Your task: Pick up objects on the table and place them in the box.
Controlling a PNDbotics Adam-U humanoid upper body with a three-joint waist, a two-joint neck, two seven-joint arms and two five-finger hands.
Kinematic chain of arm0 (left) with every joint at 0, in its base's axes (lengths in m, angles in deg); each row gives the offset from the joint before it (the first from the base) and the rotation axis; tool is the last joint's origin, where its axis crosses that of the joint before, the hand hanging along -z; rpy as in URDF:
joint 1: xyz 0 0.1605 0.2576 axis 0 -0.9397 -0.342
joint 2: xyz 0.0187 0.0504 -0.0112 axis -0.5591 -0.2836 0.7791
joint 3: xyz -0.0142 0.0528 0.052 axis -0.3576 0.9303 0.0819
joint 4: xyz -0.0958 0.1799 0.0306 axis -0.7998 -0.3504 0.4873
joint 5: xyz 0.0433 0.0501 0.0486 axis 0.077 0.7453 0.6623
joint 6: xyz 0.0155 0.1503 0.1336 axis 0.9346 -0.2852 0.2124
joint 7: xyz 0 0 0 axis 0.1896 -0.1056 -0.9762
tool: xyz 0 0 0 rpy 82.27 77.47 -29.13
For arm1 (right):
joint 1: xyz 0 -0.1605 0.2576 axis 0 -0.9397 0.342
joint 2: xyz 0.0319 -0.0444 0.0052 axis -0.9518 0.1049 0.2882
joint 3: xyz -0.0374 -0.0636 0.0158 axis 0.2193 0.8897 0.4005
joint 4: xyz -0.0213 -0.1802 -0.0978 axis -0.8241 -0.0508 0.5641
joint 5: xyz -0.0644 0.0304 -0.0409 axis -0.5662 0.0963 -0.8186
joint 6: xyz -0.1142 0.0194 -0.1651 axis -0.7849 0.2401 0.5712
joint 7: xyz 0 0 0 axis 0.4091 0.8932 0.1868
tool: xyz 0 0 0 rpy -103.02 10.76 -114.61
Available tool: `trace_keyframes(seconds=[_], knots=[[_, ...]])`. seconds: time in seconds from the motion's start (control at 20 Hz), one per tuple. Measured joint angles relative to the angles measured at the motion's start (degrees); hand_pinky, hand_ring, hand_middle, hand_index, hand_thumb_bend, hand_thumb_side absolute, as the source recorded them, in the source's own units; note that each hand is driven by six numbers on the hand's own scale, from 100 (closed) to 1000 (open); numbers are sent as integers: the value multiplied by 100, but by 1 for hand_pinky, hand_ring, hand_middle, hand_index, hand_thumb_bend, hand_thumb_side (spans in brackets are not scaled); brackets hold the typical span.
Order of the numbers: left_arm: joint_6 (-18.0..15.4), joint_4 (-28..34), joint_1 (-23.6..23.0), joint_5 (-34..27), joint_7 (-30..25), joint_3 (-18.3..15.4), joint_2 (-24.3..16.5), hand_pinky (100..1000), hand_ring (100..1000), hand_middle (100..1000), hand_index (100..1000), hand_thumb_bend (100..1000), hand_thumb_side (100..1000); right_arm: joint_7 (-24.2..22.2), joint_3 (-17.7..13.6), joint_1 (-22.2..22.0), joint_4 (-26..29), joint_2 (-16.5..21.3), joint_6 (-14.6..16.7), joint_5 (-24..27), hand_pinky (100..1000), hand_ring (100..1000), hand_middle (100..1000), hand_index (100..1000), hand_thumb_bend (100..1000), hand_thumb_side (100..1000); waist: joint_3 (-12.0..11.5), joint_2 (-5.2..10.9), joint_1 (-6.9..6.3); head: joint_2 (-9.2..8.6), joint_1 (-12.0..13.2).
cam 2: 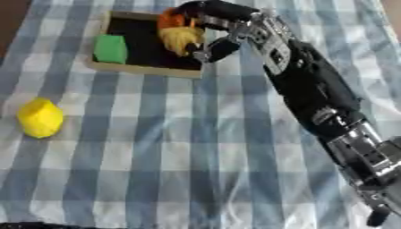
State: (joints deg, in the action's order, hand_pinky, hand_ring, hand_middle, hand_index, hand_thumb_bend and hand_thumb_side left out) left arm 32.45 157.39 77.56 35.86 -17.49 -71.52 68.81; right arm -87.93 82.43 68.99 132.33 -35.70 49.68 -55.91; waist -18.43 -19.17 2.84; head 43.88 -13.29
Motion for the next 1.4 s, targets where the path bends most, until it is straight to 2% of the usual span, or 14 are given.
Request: trace_keyframes(seconds=[0.2, 0.75, 1.1, 1.4], knots=[[1, 0, -4, 0, 0, 0, 0, 737, 854, 690, 813, 100, 595, -35, -7, -29, 148, 28, 8, -66, 1000, 1000, 843, 1000, 100, 218, 8, 0, 0, 0, 4], [3, 0, -4, -1, -2, 0, 1, 736, 851, 684, 813, 100, 596, -703, -13, -32, 265, 32, 66, 465, 1000, 1000, 832, 1000, 100, 222, 15, 0, 0, 0, 9], [2, 0, -4, -1, 1, 0, 1, 736, 850, 682, 812, 100, 595, -826, -58, -78, 516, 100, -22, 736, 1000, 1000, 783, 1000, 100, 236, 46, 0, 0, 0, 37], [-11, 0, -9, -1, 23, -1, 1, 735, 850, 681, 812, 100, 594, -769, -206, -158, 1088, 261, -190, 1134, 1000, 1000, 751, 1000, 100, 287, 91, 15, 0, 0, 68]])
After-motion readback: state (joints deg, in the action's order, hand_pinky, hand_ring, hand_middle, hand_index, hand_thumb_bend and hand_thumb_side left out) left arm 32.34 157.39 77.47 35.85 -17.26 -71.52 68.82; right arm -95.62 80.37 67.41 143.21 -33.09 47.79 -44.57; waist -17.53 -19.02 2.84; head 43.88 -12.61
